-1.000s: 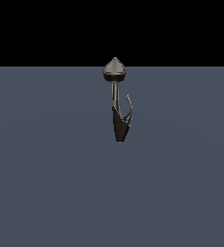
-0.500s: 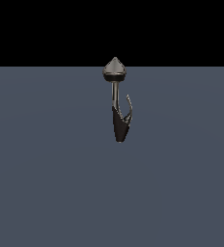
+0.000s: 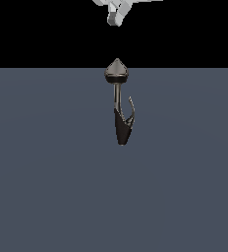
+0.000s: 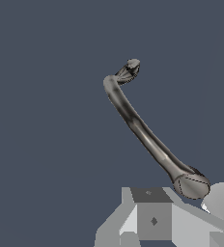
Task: Turn on the faucet by rotating a designated handle.
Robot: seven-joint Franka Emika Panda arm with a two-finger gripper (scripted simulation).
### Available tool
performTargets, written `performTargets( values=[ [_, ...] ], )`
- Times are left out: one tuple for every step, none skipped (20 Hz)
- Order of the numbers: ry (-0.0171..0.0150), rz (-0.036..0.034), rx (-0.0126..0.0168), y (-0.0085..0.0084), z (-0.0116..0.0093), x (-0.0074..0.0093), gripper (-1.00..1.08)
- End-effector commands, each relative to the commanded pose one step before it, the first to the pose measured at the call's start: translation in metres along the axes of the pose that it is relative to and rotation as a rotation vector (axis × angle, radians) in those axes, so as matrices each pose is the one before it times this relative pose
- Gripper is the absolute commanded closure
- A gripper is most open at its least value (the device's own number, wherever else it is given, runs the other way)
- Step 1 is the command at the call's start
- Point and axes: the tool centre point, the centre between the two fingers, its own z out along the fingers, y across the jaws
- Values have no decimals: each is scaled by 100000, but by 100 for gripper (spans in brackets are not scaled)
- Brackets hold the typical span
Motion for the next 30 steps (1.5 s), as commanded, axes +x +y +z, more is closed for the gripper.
performTargets(
  values=[
    [-3103,7072,2529,-535,1123,1879,108],
    [-1262,2807,1021,-223,445,751,108],
    [-1274,2830,1032,-225,448,757,108],
    [-1286,2853,1044,-227,451,763,108],
    [-1299,2877,1057,-229,454,771,108],
    [-1312,2901,1069,-231,458,777,108],
    [-1326,2926,1082,-233,461,784,108],
    [-1341,2953,1096,-235,465,792,108],
    [-1356,2980,1109,-238,468,799,108],
    [-1372,3008,1123,-240,472,806,108],
    [-1389,3037,1137,-242,476,814,108],
    [-1406,3067,1152,-245,481,822,108],
    [-1424,3098,1167,-247,486,830,108],
    [-1441,3128,1181,-249,490,837,108],
    [-1417,3067,1161,-245,480,821,108],
    [-1361,2939,1115,-235,460,786,108],
    [-1302,2804,1067,-225,439,749,108],
    [-1240,2666,1016,-214,417,712,108],
    [-1178,2525,964,-203,395,673,108],
    [-1114,2383,912,-192,373,635,108],
    [-1048,2236,857,-180,351,594,108],
    [-981,2087,802,-168,328,554,108],
    [-911,1935,744,-156,305,513,108],
    [-839,1777,685,-143,281,471,108],
    [-763,1613,623,-130,256,426,108],
    [-687,1447,560,-117,230,382,108],
    [-609,1277,496,-103,205,336,108],
    [-530,1107,431,-90,179,291,108],
    [-451,937,366,-76,152,246,108],
    [-371,766,301,-62,125,201,108]
  ],
)
